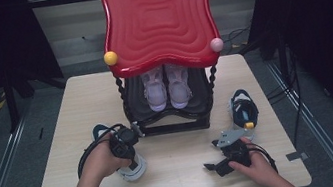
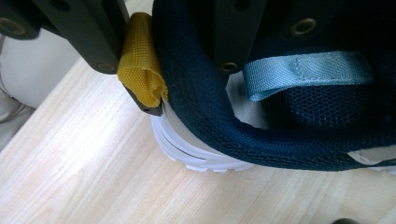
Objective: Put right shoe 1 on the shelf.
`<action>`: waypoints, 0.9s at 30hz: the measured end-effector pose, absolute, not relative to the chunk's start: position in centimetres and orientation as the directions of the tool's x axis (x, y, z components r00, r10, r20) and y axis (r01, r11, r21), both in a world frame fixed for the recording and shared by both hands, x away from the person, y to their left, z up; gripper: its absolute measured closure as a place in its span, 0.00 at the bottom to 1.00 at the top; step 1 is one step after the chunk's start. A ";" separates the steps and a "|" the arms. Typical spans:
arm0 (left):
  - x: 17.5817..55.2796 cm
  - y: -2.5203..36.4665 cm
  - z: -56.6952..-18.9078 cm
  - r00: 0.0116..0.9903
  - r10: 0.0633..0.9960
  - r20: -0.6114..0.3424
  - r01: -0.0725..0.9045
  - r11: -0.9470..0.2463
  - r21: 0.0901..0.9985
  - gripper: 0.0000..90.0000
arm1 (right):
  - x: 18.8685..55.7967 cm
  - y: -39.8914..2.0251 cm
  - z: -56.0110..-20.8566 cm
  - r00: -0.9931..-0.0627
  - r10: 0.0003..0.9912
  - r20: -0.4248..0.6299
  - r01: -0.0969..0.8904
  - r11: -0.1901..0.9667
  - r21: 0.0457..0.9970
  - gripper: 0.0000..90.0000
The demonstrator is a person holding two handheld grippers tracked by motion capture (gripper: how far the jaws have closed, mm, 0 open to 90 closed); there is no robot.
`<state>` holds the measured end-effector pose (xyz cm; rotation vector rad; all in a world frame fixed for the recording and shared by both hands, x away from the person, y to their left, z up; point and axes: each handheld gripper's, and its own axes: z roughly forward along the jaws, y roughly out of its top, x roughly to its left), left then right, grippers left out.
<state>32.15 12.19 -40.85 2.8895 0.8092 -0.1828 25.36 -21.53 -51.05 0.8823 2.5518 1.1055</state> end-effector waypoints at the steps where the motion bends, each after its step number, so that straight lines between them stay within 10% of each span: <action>1: 32.0 12.2 -40.7 0.838 0.519 -0.166 0.539 -0.835 0.110 0.82 | 25.4 -21.5 -51.1 -0.795 0.606 0.032 0.438 0.536 0.721 0.13; 27: 32.4 13.5 -32.3 0.856 0.503 -0.119 0.515 -0.850 0.109 0.82 | 25.4 -21.5 -51.1 -0.794 0.607 0.033 0.437 0.533 0.724 0.13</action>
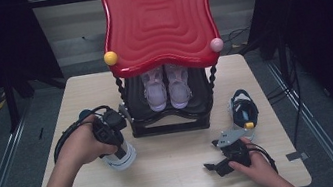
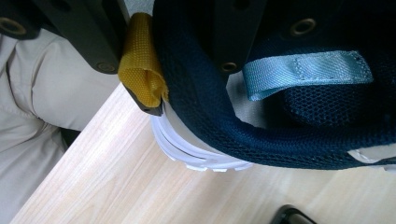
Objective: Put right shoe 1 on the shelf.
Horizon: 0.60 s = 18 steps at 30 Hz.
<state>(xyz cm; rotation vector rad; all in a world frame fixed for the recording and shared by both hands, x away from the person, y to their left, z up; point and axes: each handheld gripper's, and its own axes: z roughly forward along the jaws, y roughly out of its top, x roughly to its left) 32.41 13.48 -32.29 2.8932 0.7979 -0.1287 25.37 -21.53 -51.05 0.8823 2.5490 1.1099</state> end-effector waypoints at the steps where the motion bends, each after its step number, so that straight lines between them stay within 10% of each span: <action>1: 32.5 13.6 -31.9 0.855 0.505 -0.116 0.517 -0.849 0.111 0.82 | 25.4 -21.5 -51.1 -0.794 0.607 0.033 0.437 0.533 0.724 0.13; 18: 33.0 12.8 -25.5 0.867 0.488 -0.100 0.497 -0.863 0.089 0.82 | 25.4 -21.5 -51.0 -0.794 0.607 0.035 0.441 0.534 0.721 0.13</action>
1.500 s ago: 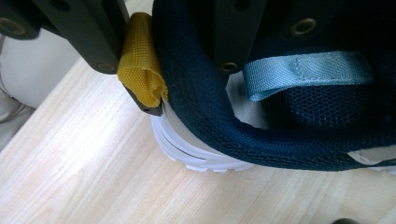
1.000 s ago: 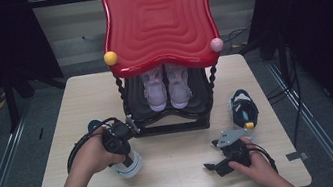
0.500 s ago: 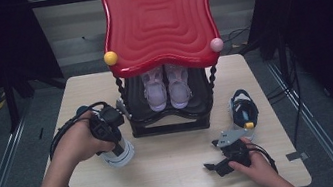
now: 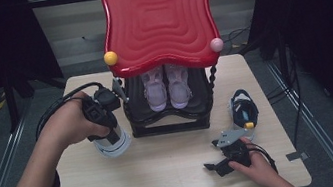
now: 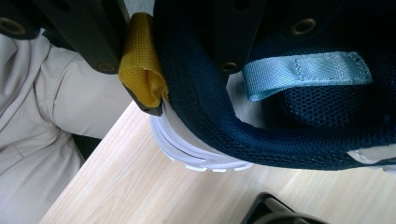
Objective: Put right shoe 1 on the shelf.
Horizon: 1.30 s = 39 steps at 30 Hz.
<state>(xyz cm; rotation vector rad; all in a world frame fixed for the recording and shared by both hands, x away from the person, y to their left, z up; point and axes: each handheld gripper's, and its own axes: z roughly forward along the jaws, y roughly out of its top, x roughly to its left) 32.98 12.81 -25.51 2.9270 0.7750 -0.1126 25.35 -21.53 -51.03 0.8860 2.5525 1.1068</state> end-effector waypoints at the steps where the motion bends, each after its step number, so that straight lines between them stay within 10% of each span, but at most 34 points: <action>1: 32.9 12.7 -25.2 0.862 0.498 -0.097 0.506 -0.857 0.100 0.82 | 25.4 -21.5 -51.0 -0.795 0.606 0.033 0.439 0.537 0.721 0.13; 39: 33.0 11.7 -12.2 0.886 0.462 0.053 0.447 -0.877 0.175 0.82 | 25.3 -21.5 -51.1 -0.790 0.612 0.035 0.444 0.531 0.721 0.13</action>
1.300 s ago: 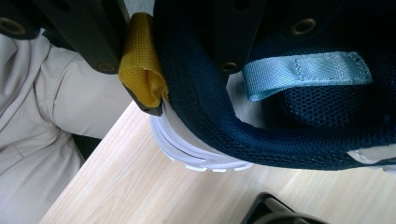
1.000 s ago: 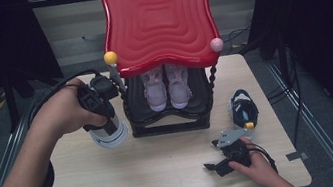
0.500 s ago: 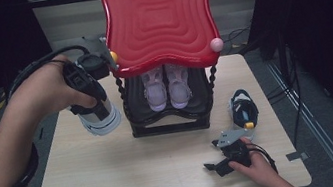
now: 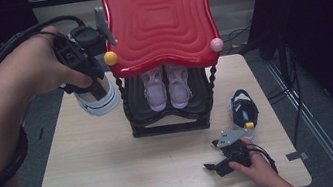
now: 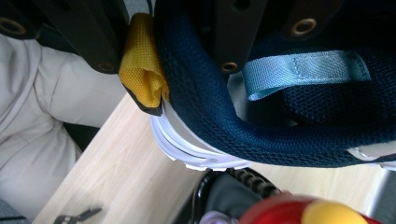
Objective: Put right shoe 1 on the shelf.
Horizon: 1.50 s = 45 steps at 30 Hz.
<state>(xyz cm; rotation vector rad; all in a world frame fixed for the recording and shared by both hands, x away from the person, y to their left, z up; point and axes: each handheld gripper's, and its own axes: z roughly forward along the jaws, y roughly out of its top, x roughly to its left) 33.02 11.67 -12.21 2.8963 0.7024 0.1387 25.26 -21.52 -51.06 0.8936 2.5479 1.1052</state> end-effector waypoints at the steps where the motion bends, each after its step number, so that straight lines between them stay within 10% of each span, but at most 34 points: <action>1: 33.0 11.6 -11.9 0.888 0.455 0.067 0.438 -0.881 0.179 0.82 | 25.3 -21.5 -51.1 -0.790 0.613 0.035 0.444 0.531 0.721 0.13; 45: 37.3 0.5 -10.5 0.901 0.137 0.412 0.080 -0.985 0.154 0.82 | 25.2 -21.5 -51.1 -0.789 0.614 0.035 0.445 0.530 0.722 0.13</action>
